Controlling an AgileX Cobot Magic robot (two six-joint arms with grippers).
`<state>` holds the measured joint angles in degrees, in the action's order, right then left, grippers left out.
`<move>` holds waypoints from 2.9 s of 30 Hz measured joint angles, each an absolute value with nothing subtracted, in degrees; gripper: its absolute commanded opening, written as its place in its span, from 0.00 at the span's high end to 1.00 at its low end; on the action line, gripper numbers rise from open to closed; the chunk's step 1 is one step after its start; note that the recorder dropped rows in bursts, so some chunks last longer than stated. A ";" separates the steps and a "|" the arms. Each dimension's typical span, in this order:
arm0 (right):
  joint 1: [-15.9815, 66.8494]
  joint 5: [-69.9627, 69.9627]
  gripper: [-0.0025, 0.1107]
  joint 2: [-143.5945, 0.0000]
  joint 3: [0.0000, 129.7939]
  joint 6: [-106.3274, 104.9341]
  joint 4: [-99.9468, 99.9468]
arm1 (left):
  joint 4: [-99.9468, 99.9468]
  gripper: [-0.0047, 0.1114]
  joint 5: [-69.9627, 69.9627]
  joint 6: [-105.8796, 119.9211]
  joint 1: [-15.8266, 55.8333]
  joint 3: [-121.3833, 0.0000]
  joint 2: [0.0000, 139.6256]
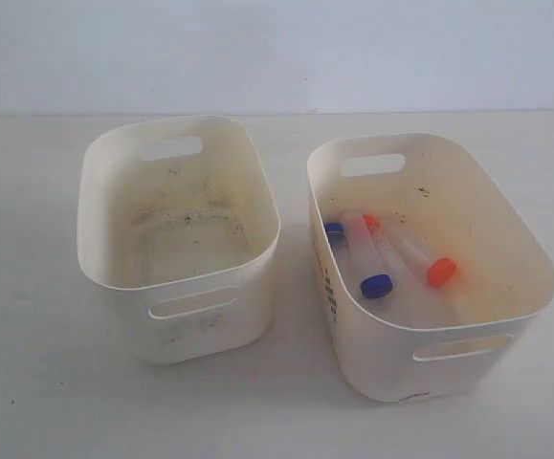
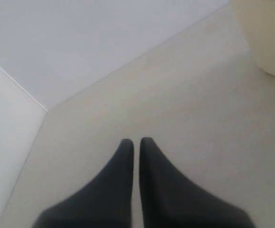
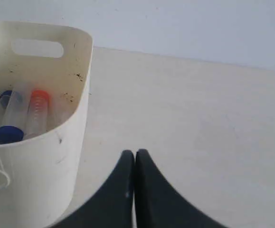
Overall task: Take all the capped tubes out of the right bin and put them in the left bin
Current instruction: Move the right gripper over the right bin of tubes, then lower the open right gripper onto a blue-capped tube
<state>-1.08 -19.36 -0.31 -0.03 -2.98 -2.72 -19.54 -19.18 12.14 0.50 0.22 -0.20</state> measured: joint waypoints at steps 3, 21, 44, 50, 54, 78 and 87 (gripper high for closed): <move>-1.08 -16.12 0.98 -0.31 -0.03 -5.68 -3.48 | -19.54 0.92 -19.18 12.14 0.50 0.22 -0.20; -1.08 31.30 0.98 -0.25 5.77 4.58 0.00 | -19.54 0.92 -19.18 12.14 0.50 0.22 -0.20; 4.91 -46.90 0.80 -53.18 60.36 -14.00 23.18 | -19.54 0.92 -19.18 12.14 0.50 0.22 -0.20; 11.93 -55.79 0.80 -73.74 72.20 -9.27 23.56 | -19.54 0.92 -19.18 12.14 0.50 0.22 -0.20; 13.16 -56.94 0.80 -84.36 73.77 -6.45 23.85 | -19.54 0.92 -19.18 12.14 0.50 0.22 -0.20; 13.23 -52.16 0.80 -102.40 74.61 0.00 19.08 | -19.54 0.92 -19.18 12.14 0.50 0.22 -0.20; 16.84 -49.30 0.80 -102.64 74.61 1.11 18.40 | -19.54 0.92 -19.18 12.14 0.50 0.22 -0.20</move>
